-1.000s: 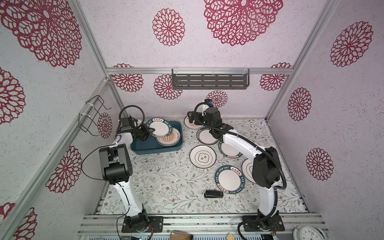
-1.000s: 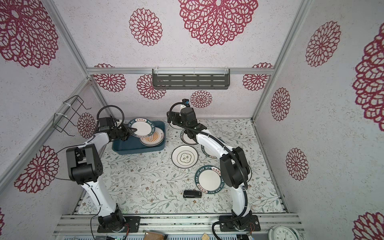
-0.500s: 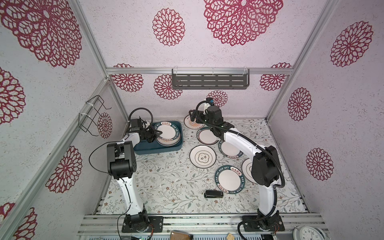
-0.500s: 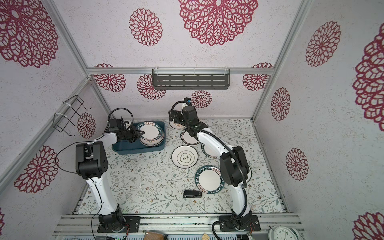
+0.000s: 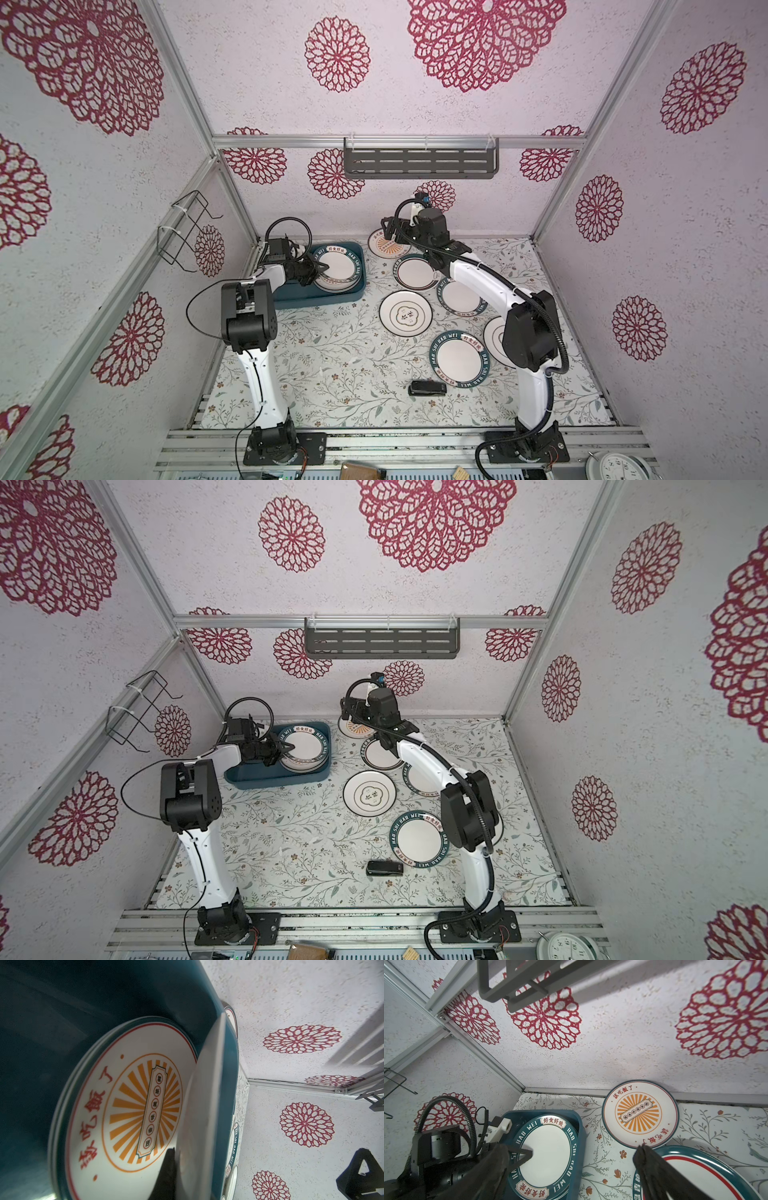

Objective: Place the plates into the plastic bin on the countertop
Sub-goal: 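Carry the green-rimmed plate with the left gripper and lower it into the teal bin, then open the left gripper to release the green-rimmed plate in the bin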

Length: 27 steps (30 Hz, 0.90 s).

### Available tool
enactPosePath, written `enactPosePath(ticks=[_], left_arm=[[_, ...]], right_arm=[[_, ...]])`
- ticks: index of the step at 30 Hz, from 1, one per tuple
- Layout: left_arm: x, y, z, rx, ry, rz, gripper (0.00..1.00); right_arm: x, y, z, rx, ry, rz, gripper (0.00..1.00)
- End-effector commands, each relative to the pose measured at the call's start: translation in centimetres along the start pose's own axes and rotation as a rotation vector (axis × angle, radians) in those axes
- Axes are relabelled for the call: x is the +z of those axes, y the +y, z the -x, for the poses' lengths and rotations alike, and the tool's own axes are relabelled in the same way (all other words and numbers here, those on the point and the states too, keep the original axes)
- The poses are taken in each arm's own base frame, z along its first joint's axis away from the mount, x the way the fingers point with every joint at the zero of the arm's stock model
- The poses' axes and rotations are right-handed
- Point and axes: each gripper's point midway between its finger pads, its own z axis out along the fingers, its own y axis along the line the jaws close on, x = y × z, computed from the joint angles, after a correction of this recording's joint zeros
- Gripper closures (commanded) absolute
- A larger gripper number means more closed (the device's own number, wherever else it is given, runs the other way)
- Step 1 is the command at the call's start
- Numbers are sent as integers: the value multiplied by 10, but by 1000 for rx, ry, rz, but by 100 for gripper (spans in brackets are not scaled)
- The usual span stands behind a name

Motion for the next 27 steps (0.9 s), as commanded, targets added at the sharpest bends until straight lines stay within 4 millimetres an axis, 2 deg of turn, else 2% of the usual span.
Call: enactPosePath(ticks=[1,7,17,22,27], left_arm=[[2,-6,2,45,6,-8,97],[6,-1,-1,33,33,11,91],[2,11,-3,40,68,124,57],[-1,11,-3,46,80,164,50],[-7,18,-5,60,94,243,36]], right_arm=[[-1,10,18,-16,-35,38,1],[-2,10,19,-14,-37,32,1],[-15,1,17,19,-67,-1,1],[-24,-11,12,51,-81,-49,1],[-35,-19,5,74,-71,-92,1]])
